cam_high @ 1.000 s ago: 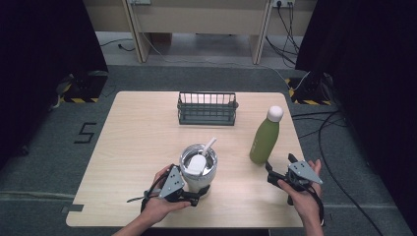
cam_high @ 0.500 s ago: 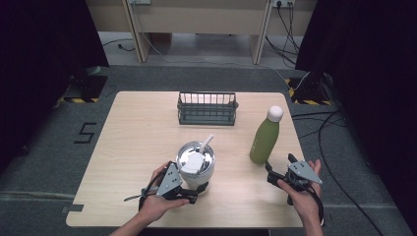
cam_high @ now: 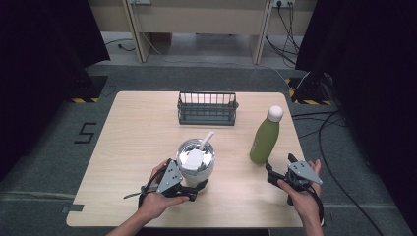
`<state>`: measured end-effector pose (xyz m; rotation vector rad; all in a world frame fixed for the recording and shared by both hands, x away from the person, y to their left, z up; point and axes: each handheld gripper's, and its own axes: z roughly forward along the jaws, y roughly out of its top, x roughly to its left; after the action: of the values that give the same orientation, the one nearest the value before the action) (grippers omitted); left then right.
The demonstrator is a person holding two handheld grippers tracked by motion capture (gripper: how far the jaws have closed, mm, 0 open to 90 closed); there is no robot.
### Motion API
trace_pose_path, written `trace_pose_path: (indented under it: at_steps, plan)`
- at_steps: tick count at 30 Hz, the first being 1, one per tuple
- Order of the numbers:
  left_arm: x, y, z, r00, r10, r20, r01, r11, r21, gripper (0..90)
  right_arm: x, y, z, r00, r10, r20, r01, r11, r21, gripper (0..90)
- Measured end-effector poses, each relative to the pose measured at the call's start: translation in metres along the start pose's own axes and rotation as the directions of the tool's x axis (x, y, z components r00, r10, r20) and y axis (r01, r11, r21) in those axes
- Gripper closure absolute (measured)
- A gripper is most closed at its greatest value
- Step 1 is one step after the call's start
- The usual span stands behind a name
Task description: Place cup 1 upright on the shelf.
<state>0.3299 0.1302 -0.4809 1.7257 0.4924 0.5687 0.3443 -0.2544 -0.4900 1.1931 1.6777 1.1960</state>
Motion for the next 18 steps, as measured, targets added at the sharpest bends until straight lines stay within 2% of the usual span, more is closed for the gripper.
trace_pose_path:
  at_steps: [18]
  plan:
    - [0.012,0.013,0.007,0.9994,0.004,-0.034,-0.004,1.0000,-0.007,9.6,0.001,0.000,0.000,1.0000,0.004,-0.001,-0.004,1.000,0.000,12.8]
